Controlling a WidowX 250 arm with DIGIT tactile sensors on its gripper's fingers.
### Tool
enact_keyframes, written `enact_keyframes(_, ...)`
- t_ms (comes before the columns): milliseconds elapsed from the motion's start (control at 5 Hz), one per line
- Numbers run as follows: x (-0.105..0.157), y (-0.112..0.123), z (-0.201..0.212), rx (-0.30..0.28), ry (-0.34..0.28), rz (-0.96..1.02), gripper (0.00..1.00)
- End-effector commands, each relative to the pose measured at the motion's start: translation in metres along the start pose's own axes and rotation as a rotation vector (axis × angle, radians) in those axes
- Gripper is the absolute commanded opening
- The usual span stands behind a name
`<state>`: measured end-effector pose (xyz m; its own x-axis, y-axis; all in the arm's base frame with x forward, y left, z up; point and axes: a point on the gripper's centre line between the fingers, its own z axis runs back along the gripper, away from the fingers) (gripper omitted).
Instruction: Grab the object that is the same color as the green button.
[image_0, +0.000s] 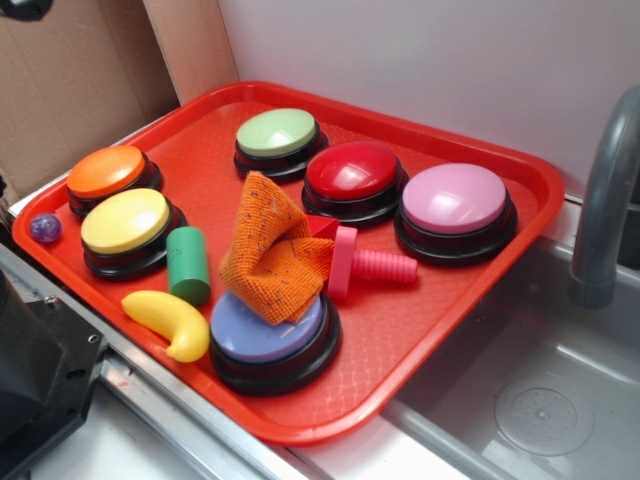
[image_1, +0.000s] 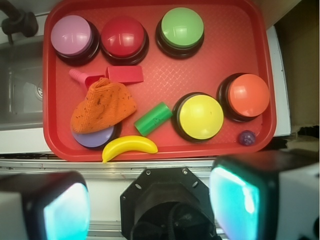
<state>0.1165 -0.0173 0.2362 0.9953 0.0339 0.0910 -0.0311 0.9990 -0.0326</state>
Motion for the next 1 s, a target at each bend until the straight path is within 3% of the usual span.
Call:
enact_keyframes(0,0.0,0.0,0.0,0.0,0.0,0.0,1.0)
enact_keyframes(400,0.002,-0.003,-0.036,-0.071,0.01,0.237,1.0)
enact_keyframes(800,0.012,0.002,-0.09,-0.049,-0.04,0.625,1.0)
